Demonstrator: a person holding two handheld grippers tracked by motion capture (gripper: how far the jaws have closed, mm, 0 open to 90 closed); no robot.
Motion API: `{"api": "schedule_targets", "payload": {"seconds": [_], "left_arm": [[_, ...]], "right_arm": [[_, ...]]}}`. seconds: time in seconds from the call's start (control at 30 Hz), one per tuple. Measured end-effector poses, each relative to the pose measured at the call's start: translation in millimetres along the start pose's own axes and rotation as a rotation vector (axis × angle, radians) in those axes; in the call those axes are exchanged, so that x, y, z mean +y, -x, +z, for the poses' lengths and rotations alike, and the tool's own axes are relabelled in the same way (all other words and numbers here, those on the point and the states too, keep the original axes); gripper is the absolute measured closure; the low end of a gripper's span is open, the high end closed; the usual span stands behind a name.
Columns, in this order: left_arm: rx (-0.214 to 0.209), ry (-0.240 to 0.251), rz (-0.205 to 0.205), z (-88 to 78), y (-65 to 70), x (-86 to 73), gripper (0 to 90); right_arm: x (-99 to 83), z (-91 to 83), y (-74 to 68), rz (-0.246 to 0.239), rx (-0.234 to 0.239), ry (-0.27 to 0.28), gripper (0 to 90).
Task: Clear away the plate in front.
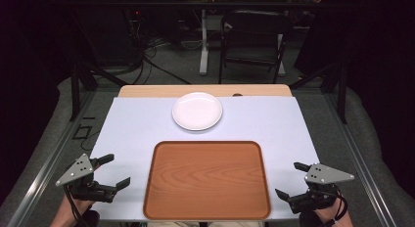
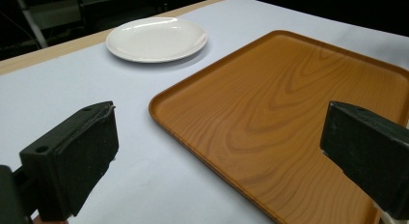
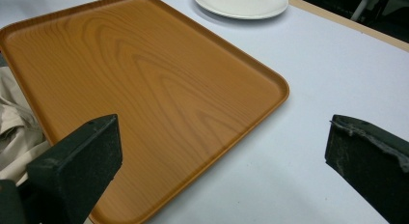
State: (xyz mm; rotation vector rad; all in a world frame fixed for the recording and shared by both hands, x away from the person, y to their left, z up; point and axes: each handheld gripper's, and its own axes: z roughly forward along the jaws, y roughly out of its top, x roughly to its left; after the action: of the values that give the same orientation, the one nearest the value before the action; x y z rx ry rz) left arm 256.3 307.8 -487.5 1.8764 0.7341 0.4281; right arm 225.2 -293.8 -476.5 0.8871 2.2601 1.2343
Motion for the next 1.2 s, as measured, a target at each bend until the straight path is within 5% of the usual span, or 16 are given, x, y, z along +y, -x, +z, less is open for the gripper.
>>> {"api": "schedule_targets", "payload": {"seconds": [0.67,1.2], "left_arm": [[-0.011,-0.045,0.028,12.2,8.2,6.0,0.0],[-0.009,-0.046,-0.042,36.4,7.6,17.0,0.0]], "right_arm": [[0.8,2.7,-0.5,-0.004,0.002,-0.02,0.0],[1.1,4.7,0.0,0.002,0.014,-0.038,0.0]]}}
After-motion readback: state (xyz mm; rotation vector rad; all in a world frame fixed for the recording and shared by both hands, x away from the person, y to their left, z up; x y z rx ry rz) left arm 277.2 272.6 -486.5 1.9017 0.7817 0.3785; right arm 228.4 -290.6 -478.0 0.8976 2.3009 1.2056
